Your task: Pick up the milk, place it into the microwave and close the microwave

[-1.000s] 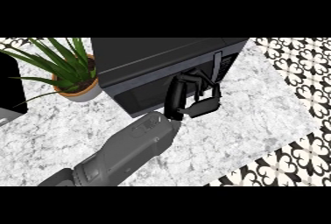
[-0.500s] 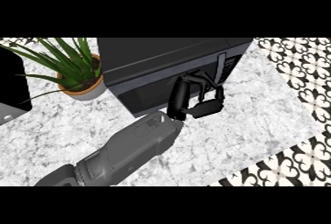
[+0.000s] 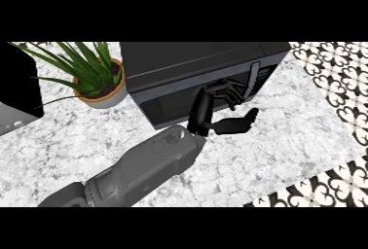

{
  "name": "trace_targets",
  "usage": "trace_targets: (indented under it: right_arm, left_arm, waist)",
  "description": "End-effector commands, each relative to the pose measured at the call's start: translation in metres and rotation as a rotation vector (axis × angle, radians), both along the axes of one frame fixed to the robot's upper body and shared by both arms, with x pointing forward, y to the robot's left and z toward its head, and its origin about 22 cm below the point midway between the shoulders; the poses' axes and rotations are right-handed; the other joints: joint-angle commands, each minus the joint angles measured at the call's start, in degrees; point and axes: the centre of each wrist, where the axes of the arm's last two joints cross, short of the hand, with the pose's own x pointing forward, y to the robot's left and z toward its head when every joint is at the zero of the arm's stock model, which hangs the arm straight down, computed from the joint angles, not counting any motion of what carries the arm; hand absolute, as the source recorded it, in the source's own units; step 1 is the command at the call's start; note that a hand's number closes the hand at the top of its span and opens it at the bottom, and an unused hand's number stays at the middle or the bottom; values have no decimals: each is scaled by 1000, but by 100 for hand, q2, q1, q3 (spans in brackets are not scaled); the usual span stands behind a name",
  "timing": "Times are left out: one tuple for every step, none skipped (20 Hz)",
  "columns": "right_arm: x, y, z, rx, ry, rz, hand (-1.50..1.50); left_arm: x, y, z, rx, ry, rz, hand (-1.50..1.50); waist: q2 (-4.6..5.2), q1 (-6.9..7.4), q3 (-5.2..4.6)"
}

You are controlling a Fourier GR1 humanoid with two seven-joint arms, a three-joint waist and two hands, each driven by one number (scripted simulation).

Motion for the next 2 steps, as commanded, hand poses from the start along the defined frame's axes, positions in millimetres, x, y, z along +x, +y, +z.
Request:
trace_targets:
  right_arm:
    - [-6,-3,1,-14,19,-12,-150]
    - [-6,-2,2,-10,17,-1,-150]
  left_arm:
    - [15,38,-39,46,162,249,-150]
    - [15,35,-36,46,149,238,-150]
  waist:
    - [36,155,-10]
    - [51,109,-7]
